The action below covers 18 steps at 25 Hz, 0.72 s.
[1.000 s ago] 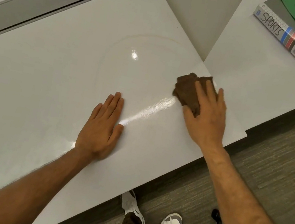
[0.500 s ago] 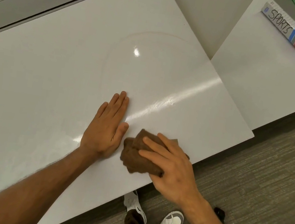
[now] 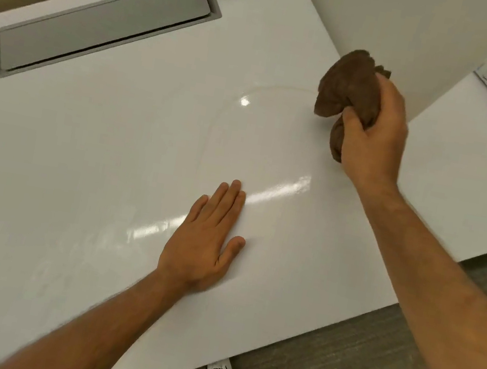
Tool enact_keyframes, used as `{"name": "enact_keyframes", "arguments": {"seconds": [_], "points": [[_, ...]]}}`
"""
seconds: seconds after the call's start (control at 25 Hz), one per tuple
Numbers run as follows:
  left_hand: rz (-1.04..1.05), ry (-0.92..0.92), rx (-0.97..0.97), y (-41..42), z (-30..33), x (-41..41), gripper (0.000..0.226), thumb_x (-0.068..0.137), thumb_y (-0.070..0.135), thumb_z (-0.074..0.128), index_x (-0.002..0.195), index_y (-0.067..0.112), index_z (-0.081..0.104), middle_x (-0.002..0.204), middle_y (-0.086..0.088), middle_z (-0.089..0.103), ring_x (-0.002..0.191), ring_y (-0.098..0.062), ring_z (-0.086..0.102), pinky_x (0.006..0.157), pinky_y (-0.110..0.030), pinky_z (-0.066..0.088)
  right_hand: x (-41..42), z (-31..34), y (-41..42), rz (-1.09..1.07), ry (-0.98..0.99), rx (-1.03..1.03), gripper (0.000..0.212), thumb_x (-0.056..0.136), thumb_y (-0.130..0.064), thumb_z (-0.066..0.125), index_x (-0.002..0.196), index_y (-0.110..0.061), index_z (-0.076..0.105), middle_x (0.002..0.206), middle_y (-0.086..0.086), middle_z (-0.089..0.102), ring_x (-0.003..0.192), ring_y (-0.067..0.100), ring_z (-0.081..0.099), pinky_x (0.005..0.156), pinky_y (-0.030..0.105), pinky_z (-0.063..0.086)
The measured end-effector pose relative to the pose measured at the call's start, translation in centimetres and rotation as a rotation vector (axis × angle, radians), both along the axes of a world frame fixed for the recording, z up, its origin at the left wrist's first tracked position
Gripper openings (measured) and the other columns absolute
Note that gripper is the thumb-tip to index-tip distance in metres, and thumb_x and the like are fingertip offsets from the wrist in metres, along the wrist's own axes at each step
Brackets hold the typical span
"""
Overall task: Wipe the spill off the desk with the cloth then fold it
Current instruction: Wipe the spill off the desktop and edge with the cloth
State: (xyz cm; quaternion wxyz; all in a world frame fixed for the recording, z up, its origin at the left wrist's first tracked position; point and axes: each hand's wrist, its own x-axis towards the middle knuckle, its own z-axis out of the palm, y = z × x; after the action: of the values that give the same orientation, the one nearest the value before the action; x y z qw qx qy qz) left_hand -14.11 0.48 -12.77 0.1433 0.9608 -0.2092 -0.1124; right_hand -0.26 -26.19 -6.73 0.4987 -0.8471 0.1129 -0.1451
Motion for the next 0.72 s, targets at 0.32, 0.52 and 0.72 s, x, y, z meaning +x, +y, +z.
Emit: {"name": "enact_keyframes", "arguments": {"seconds": [0.32, 0.52, 0.72], "points": [[-0.007, 0.006, -0.021, -0.1, 0.0, 0.0, 0.07, 0.108, 0.054, 0.016, 0.166, 0.017, 0.004, 0.174, 0.004, -0.007, 0.161, -0.015, -0.005, 0.13, -0.037, 0.004, 9.5, -4.5, 3.5, 0.111, 0.272, -0.463, 0.058, 0.102, -0.035, 0.049, 0.153, -0.015, 0.033, 0.162, 0.007, 0.029, 0.143, 0.035, 0.032, 0.116, 0.048, 0.027], [-0.006, 0.01, -0.034, -0.1, -0.2, 0.0, 0.071, 0.107, 0.056, 0.014, 0.166, 0.017, 0.003, 0.174, 0.003, -0.008, 0.161, -0.015, -0.007, 0.13, -0.038, 0.004, 11.0, -4.3, 9.0, 0.529, 0.24, -0.434, 0.065, 0.092, -0.03, 0.061, 0.153, -0.026, 0.038, 0.163, 0.003, 0.03, 0.146, 0.033, 0.03, 0.119, 0.048, 0.024], [0.041, 0.025, -0.118, -0.1, -0.5, 0.0, 0.077, 0.106, 0.061, 0.015, 0.165, 0.018, -0.008, 0.173, 0.004, -0.015, 0.16, -0.013, -0.011, 0.13, -0.035, 0.002, 6.9, -4.1, 14.2, 0.889, 0.186, -0.359, 0.066, 0.083, -0.015, 0.068, 0.144, -0.032, 0.051, 0.162, -0.004, 0.033, 0.151, 0.029, 0.024, 0.123, 0.045, 0.018]]}}
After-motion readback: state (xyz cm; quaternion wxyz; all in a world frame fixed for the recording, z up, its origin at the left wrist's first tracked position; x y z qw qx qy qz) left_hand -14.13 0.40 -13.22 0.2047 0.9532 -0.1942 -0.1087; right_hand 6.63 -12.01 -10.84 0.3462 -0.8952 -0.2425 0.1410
